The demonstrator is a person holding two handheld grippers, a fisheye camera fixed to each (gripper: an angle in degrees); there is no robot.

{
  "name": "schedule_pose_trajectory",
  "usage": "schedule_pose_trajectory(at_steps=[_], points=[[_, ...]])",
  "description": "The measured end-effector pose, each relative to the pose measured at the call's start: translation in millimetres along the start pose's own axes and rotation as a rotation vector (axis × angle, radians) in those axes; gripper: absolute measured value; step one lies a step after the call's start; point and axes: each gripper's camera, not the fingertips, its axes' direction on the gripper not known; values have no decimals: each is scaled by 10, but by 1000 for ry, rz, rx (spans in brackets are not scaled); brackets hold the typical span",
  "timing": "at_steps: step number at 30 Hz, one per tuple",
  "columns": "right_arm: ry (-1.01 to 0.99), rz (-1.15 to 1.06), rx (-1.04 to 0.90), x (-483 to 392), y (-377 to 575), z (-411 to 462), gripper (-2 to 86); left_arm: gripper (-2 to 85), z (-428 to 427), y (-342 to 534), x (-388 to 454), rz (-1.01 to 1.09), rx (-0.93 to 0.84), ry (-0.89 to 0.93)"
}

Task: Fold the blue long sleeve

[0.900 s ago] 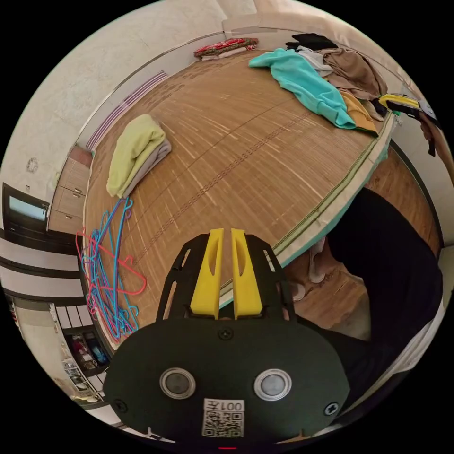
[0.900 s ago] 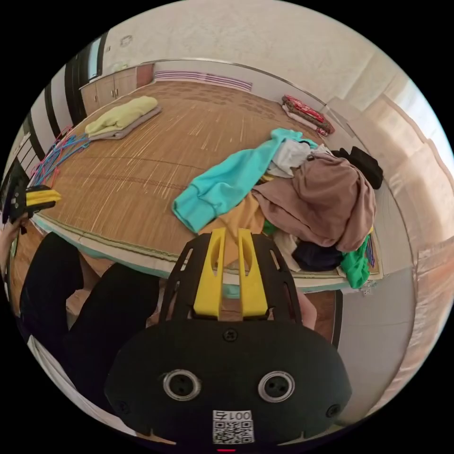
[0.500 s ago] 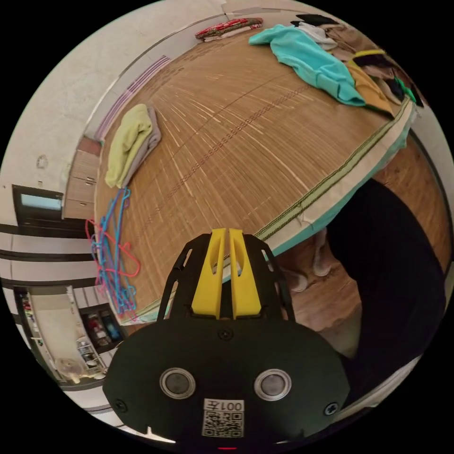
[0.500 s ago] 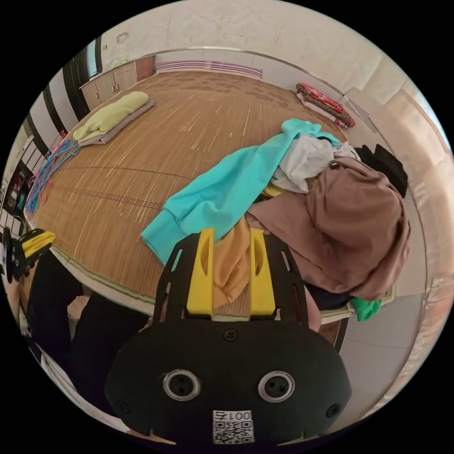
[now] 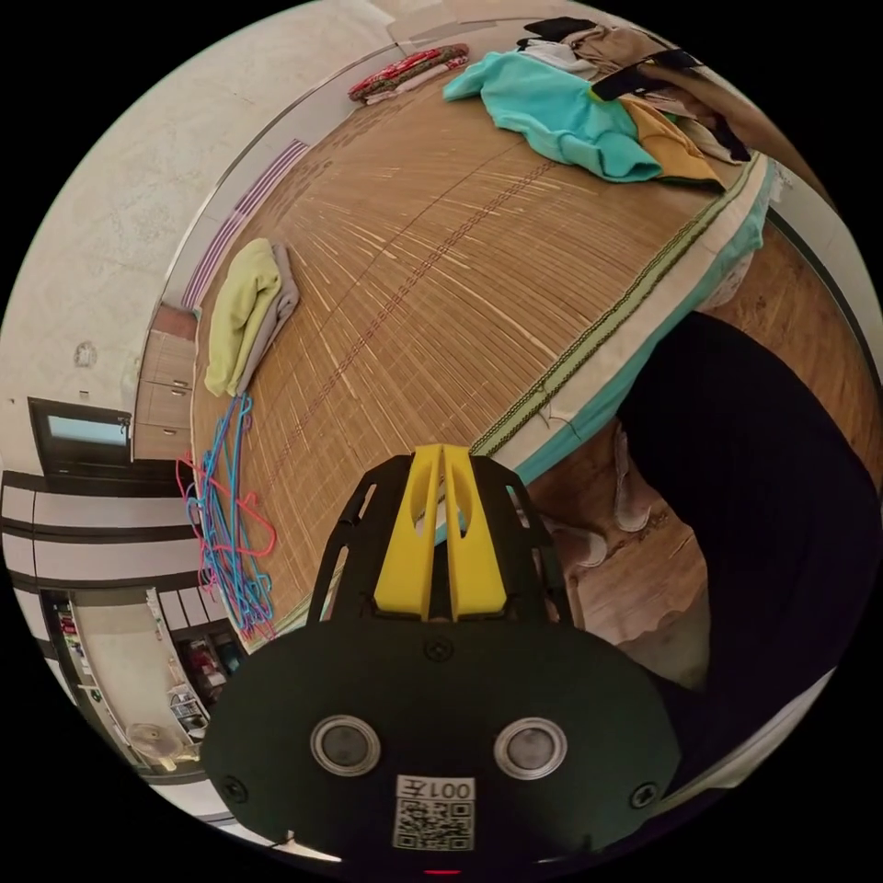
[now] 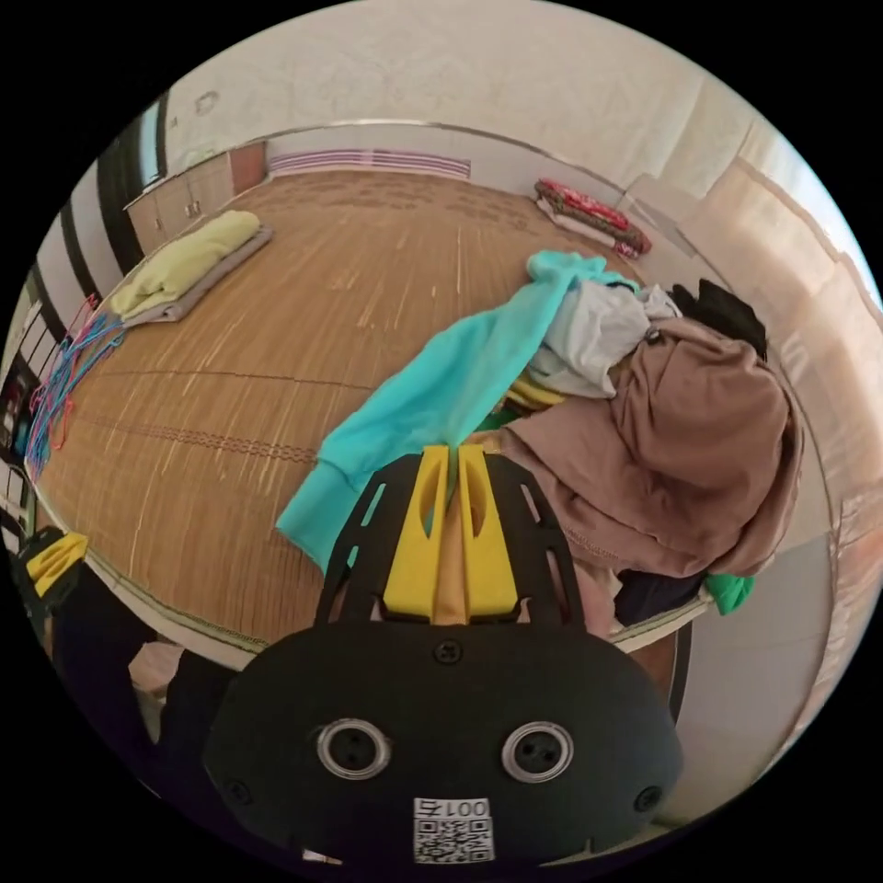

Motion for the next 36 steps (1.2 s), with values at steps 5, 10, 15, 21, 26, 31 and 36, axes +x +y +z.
schedule_pose_trajectory(at_steps=[5, 10, 15, 21, 26, 31, 36], points=[[-97, 85, 90, 150, 221, -384, 10, -10, 101, 385, -3, -47, 16, 20], [-267, 39, 161, 113, 417, -730, 7, -9, 272, 929, -86, -146, -10, 69], [-442, -157, 191, -267, 658, -1022, 7, -7, 270, 1313, -158, -209, 47, 137], [-648, -383, 207, -884, 1035, -1355, 5, 47, 59, 1712, -146, -226, 289, 276], [-843, -417, 281, -1078, 1398, -1611, 4, 126, 31, 2062, -23, -165, 407, 374], [-994, -402, 321, -1291, 1724, -1770, 3, 183, -317, 2498, 290, -125, 548, 354], [-952, -545, 319, -1823, 1912, -2012, 4, 159, -605, 2850, 473, -204, 638, 312]])
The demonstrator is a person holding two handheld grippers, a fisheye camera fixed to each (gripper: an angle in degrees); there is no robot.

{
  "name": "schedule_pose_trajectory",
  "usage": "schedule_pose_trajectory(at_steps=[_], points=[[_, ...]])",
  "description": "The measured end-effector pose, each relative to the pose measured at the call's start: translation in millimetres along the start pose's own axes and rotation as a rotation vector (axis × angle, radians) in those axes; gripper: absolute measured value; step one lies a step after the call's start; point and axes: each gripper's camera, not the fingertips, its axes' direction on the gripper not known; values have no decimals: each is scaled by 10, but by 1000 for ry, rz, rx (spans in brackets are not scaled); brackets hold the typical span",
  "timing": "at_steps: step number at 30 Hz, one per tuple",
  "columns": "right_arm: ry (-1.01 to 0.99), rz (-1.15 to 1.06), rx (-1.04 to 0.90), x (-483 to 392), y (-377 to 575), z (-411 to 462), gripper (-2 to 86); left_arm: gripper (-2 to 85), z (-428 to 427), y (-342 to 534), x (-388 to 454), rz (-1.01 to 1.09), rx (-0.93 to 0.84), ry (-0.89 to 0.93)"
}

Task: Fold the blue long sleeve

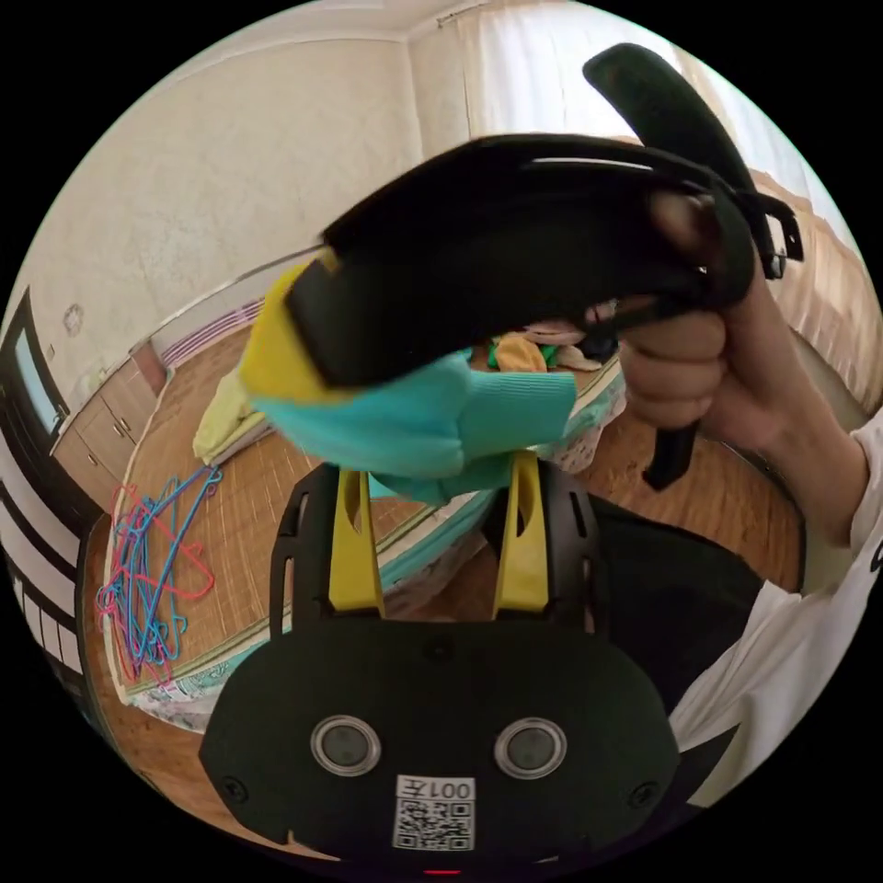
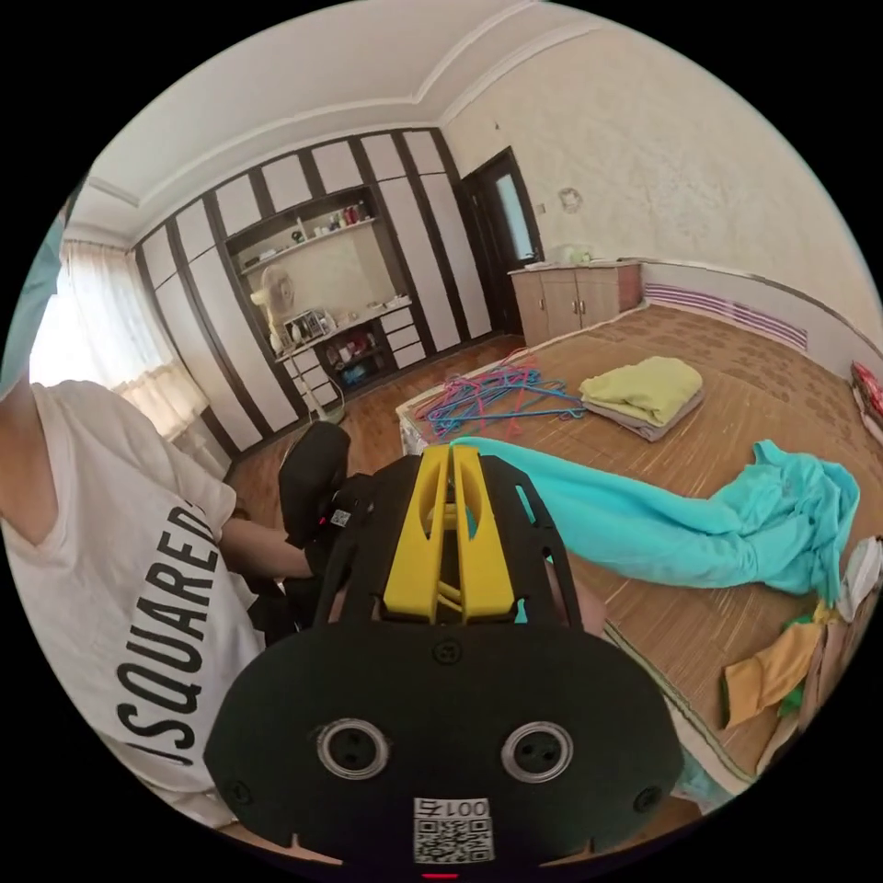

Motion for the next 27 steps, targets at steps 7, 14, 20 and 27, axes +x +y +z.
schedule_pose_trajectory(at_steps=[7, 14, 20, 27], points=[[-64, -100, -4, -423, -118, 197, 6, 73, -480, 412, -272, -208, -74, -88], [-96, -92, 85, -533, 17, 333, 10, 30, -956, 799, -188, -224, -40, -12], [440, -85, -182, -391, 226, 512, 28, 24, -1420, 1117, -176, -290, -1, -189], [722, 106, -562, 644, 795, 1128, 118, 25, -2073, 1211, -115, -287, 45, -331]])
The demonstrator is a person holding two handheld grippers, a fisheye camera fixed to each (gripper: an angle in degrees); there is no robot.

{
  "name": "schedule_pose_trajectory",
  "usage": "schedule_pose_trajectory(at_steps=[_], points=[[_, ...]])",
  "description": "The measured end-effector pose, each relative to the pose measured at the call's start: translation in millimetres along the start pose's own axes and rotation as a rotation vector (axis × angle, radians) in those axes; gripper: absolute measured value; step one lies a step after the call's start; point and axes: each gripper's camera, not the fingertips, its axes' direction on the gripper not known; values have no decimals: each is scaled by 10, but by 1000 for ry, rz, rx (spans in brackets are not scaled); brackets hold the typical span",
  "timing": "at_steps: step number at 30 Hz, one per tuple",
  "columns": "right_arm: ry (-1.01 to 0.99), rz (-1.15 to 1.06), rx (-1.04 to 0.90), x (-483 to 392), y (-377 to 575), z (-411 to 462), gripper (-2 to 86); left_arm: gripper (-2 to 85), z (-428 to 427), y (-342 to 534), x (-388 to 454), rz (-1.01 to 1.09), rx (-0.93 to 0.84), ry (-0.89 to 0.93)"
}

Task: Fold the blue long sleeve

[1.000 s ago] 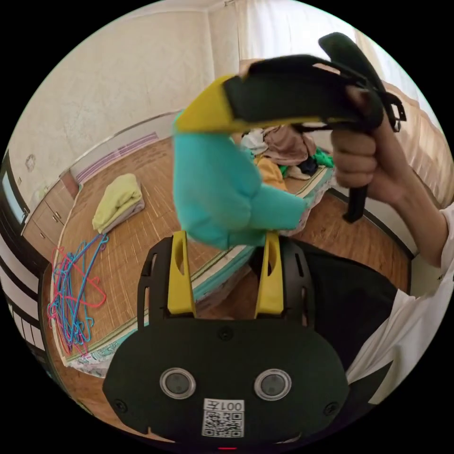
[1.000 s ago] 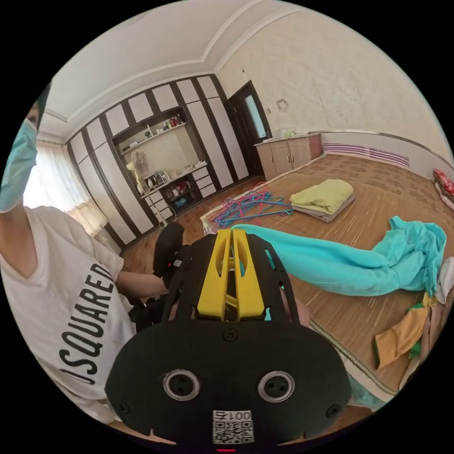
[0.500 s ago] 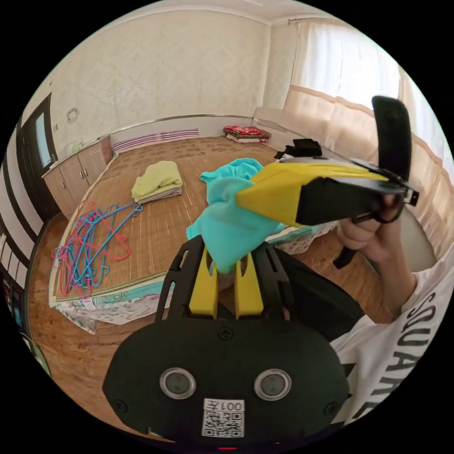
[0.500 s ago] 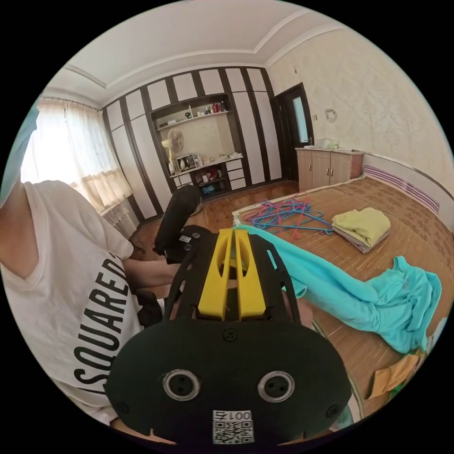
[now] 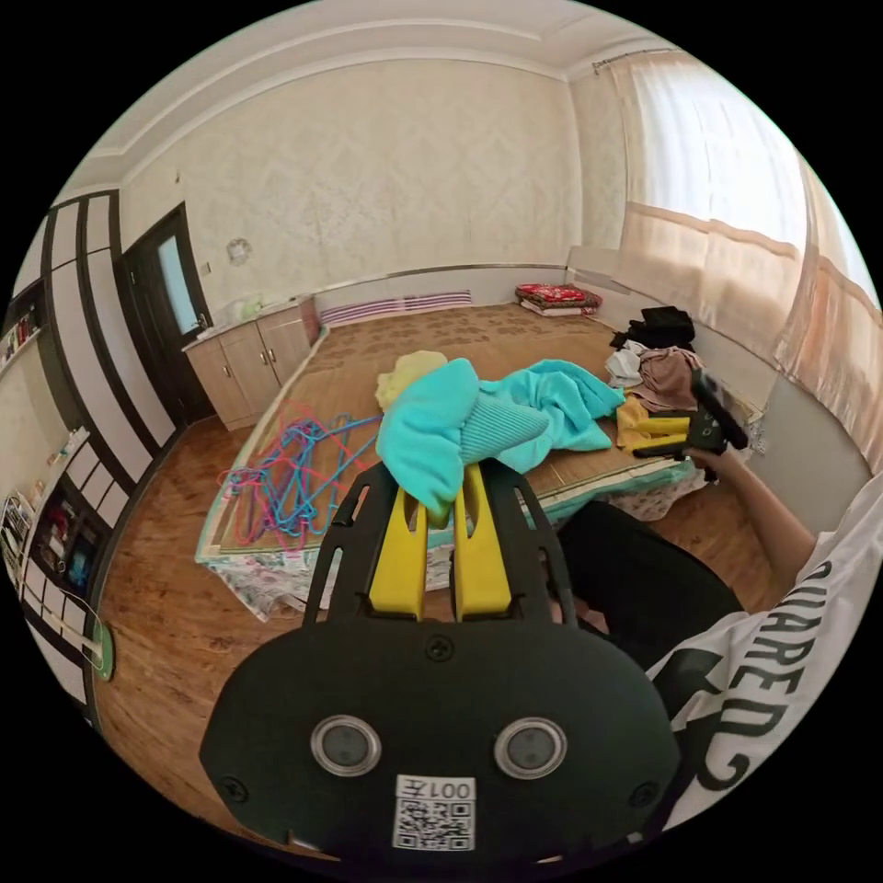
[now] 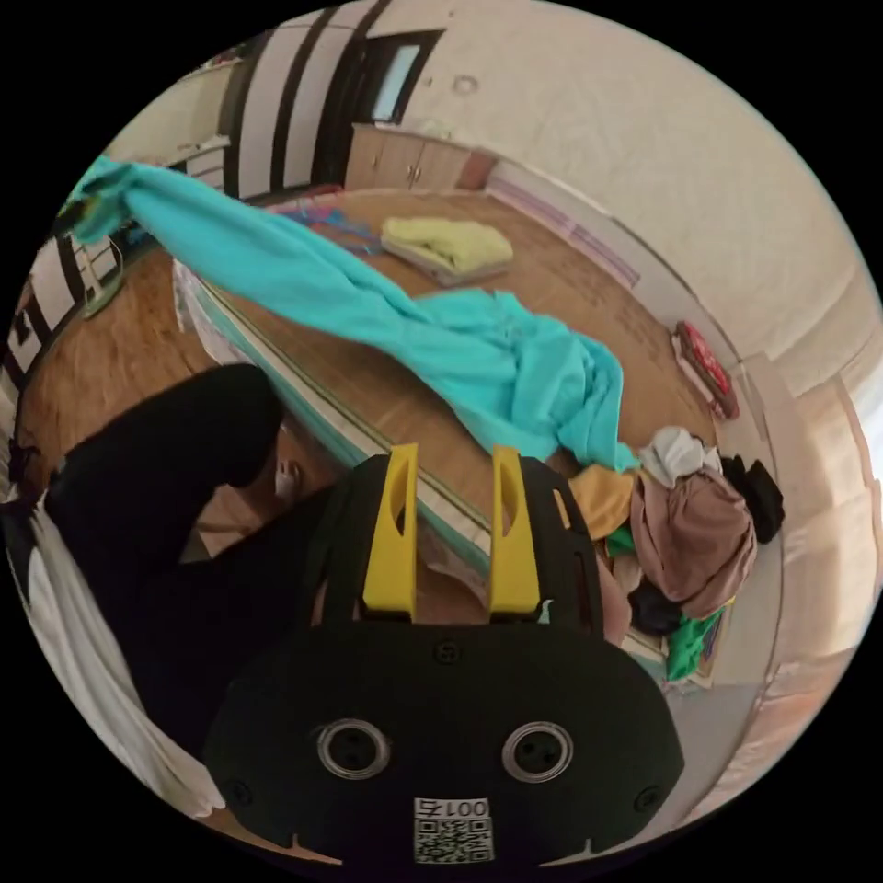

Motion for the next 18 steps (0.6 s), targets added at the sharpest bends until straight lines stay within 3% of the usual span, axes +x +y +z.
schedule_pose_trajectory(at_steps=[3, 9, 14, 18], points=[[-41, 24, -110, -31, -113, 511, 136, 27, -251, 18, -46, -13, 17, -24], [-57, 20, -70, -214, -536, 903, 117, 30, -544, 93, 21, -7, -1, -134], [-97, 29, -86, -249, -714, 974, 57, 31, -529, 138, 41, -48, -40, -153], [-268, 132, 52, -65, -527, 652, 45, 32, -362, 114, 86, -24, -91, -201]])
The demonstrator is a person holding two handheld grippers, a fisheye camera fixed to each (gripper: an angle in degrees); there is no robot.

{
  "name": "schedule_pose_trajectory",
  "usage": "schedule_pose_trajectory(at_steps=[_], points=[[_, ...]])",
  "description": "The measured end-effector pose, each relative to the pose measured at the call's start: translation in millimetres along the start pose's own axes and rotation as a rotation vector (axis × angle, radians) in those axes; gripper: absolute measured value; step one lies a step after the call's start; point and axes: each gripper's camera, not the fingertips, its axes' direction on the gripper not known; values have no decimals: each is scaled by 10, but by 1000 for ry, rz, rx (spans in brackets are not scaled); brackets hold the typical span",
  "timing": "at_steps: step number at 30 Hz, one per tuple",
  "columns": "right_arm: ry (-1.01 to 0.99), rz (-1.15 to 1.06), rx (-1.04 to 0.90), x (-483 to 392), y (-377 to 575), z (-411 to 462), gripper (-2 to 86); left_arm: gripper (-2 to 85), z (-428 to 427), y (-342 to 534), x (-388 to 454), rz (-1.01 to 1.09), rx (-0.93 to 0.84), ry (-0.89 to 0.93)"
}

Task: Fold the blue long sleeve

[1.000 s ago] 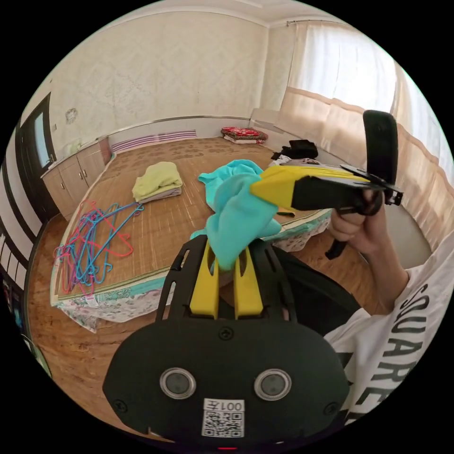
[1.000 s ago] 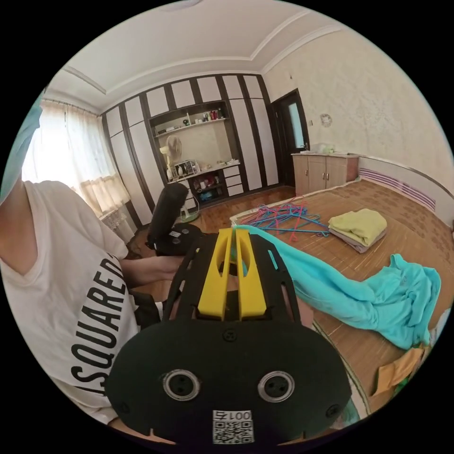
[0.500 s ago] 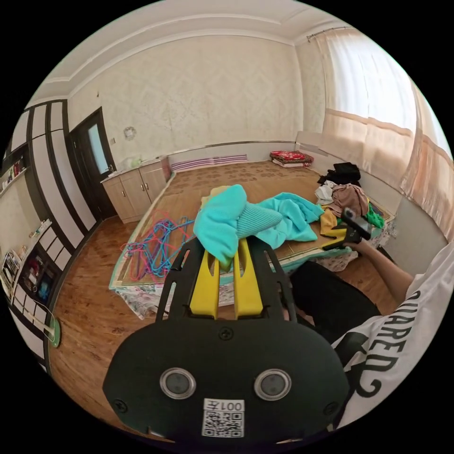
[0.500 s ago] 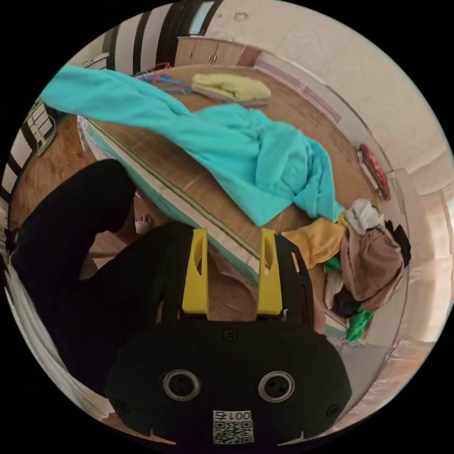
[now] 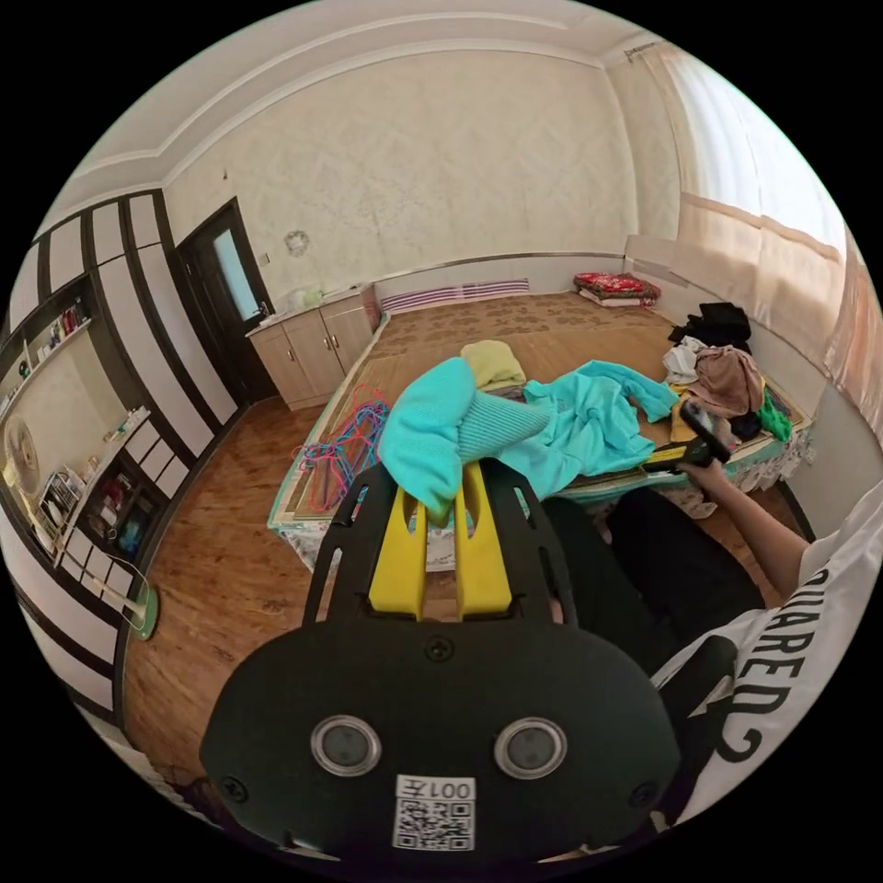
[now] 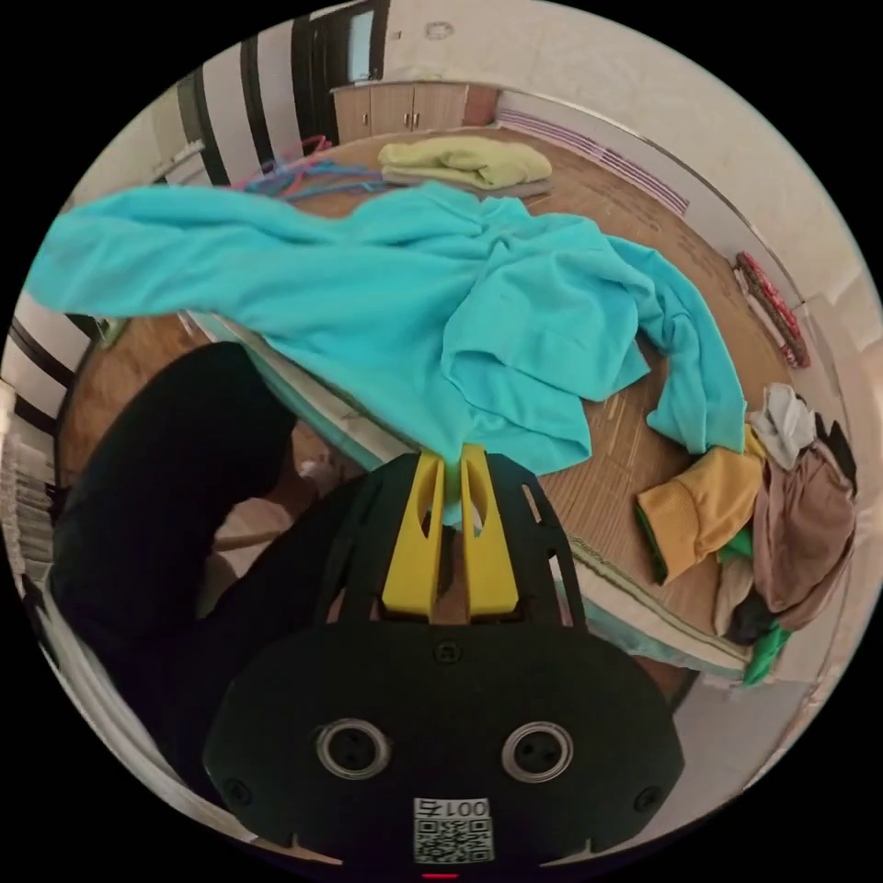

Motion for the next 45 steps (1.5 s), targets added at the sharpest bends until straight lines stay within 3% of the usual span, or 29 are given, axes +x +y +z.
schedule_pose_trajectory(at_steps=[4, 7, 14, 22, 27, 32, 37, 45], points=[[-230, -5, 233, 16, 222, -711, 39, 33, 230, -214, 126, 77, -31, -32], [-325, -90, 305, -178, 292, -1129, 32, 35, 359, -434, 219, 119, -19, -29], [-391, -358, 341, -1057, 283, -1481, 27, 44, 652, -785, 290, 133, -32, -7], [-643, -575, 250, -1918, 23, -1276, 38, 51, 1177, -685, 207, 134, -236, 58], [-564, -641, 167, -1901, -48, -1125, 65, 51, 1445, -368, 210, 133, -366, 151], [-349, -396, 206, -1091, -237, -1161, 79, 49, 1421, -138, 187, 130, -365, 237], [-84, -224, 122, -270, -763, -832, 104, 48, 1190, -166, -113, 46, -271, 258], [-99, -140, 2, 98, -2078, -56, 133, 47, 870, -190, -662, -47, -239, 124]])
